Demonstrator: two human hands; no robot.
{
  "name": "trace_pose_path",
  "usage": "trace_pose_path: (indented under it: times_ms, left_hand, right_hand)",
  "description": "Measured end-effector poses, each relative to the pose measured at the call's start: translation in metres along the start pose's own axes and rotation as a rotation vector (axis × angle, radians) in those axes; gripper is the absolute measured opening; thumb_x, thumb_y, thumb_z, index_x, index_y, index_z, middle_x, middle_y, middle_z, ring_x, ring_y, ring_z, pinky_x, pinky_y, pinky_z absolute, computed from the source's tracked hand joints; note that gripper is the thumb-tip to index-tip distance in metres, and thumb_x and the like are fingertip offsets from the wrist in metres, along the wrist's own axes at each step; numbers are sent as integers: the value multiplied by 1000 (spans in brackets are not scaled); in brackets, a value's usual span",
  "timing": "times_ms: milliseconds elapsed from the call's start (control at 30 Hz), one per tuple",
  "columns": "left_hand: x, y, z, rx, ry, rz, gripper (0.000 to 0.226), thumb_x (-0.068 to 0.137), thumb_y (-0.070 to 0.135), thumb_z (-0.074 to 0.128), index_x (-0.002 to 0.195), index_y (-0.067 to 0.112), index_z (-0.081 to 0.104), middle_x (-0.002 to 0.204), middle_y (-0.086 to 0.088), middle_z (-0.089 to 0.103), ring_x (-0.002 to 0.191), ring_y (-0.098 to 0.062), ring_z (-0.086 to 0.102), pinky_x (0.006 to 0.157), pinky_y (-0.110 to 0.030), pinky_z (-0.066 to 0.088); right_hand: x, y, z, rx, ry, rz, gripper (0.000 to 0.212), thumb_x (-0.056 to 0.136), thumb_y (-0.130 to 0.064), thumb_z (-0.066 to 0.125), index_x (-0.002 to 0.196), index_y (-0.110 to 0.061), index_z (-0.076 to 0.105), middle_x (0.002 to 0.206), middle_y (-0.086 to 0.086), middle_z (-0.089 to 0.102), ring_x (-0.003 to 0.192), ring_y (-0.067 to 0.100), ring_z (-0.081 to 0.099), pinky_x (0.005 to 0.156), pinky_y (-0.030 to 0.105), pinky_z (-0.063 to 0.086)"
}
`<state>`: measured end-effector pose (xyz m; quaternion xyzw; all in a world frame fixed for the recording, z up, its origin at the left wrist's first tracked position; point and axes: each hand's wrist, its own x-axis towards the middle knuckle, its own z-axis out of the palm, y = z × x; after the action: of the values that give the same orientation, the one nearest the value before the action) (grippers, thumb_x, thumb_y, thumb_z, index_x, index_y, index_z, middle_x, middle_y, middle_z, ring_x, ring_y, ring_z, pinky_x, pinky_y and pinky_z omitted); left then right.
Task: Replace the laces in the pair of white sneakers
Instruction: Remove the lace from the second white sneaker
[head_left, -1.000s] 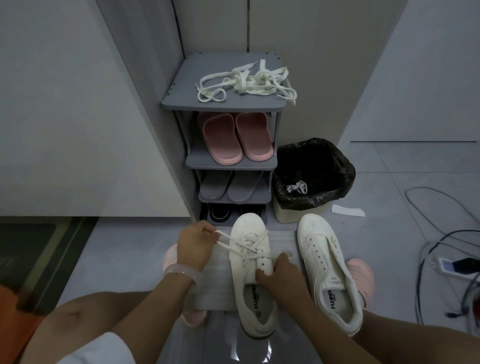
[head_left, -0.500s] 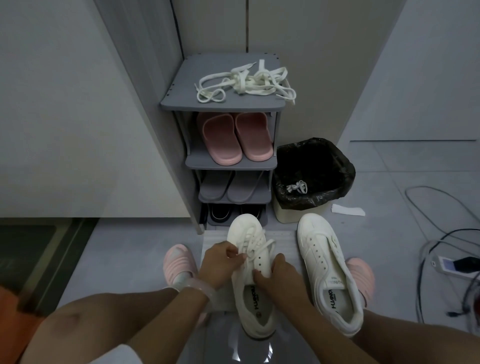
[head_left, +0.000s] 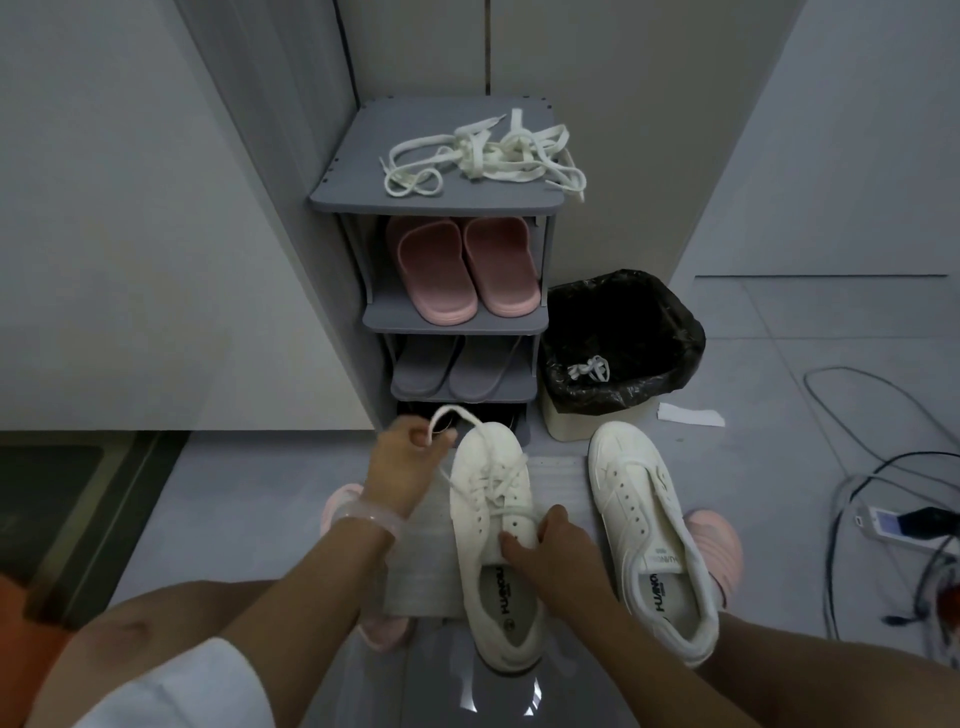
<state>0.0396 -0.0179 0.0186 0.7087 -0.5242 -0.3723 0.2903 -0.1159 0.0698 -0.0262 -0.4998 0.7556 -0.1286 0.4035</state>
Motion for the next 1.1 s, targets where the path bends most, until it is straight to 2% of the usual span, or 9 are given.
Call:
trace_pose_path:
  times_ms: [133,267,367,500,600,700,833,967,1100]
  left_hand:
    - [-28,-28,21,-6,-187,-130,22,83,28,67,83,6,64,76,-4,61,74,-17,56,72,-29,45]
    - [-37,-25,33,-2,-183,-30,13,85,12,63,76,2,65,69,-7,61,68,-18,55,68,-28,47]
    - [-24,-16,21,14,9,14,22,87,12,60,69,1,64,63,-16,63,54,-16,52,66,-31,49]
    - [-6,-2,-3,-494,319,-41,20,89,12,59,69,15,62,58,-1,55,50,-4,52,58,-19,48]
    - [-16,-14,2,-308,122,-27,13,88,18,60,82,8,66,65,0,57,62,-11,52,64,-23,44]
    - [-31,-33,17,-155,-137,-57,20,86,22,64,74,6,62,66,0,56,66,-12,51,68,-27,45]
    - [-38,-35,28,-47,-185,47,34,82,12,67,57,21,46,56,9,45,54,-2,40,54,-8,33]
    - [-36,-26,26,87,-127,180,25,83,8,65,62,16,54,56,11,47,54,2,40,54,-6,34]
    - [-12,-9,3,-143,144,72,10,85,6,61,76,7,66,66,-2,60,57,-7,50,60,-19,40]
  right_hand:
    - [-1,-1,0,-1,10,-2,42,80,-52,60,92,-17,38,91,-1,54,80,15,54,61,25,39]
    - [-1,1,-1,-7,8,8,44,81,-52,60,93,-17,38,94,1,54,83,18,55,64,27,39]
    - [-1,2,0,-6,6,-1,44,81,-53,60,93,-16,39,91,0,54,81,16,55,62,25,40]
    - [1,2,1,4,10,-6,43,80,-53,60,89,-18,38,85,-3,52,75,13,53,51,21,35]
    - [1,3,1,-2,23,-14,43,80,-53,60,88,-18,37,85,-3,52,75,13,53,51,21,34]
    - [0,3,2,-11,26,-12,44,80,-54,60,89,-18,37,86,-3,51,78,15,52,55,24,35]
    - [1,3,2,-21,33,-4,44,80,-54,60,89,-17,37,86,-3,50,79,16,52,61,26,36]
    - [2,3,2,-16,21,-6,43,80,-54,60,88,-18,37,85,-3,50,76,14,51,50,21,31]
    - [2,3,1,-11,8,-9,43,81,-54,60,88,-17,38,82,-5,50,76,14,53,54,22,36]
